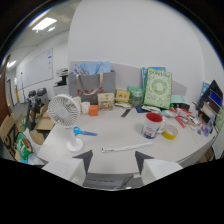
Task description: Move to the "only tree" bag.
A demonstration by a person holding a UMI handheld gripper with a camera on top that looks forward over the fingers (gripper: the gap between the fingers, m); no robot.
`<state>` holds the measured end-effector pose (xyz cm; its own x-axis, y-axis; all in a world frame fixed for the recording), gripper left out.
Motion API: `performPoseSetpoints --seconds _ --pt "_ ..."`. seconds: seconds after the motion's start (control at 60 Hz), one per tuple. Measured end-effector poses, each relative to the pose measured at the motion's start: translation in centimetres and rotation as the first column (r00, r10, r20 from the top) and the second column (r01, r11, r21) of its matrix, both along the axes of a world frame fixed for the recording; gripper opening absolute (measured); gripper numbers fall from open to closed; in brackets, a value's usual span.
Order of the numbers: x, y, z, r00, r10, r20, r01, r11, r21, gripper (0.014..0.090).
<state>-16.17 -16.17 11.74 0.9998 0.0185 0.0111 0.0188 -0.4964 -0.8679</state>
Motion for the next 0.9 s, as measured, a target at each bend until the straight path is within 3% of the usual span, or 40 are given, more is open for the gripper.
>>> performPoseSetpoints --seconds 0.217,0.4,0.9 --pt "7.4 1.0 1.7 0.996 -0.082 0.034 0.083 0.996 -0.014 0.0842" --pt "13.9 4.9 3.7 0.990 -0.130 0.048 0.130 0.992 -0.001 0.0843" --pt "25.9 25.1 9.6 0.993 -0.107 0.046 0.103 0.991 0.083 0.0842"
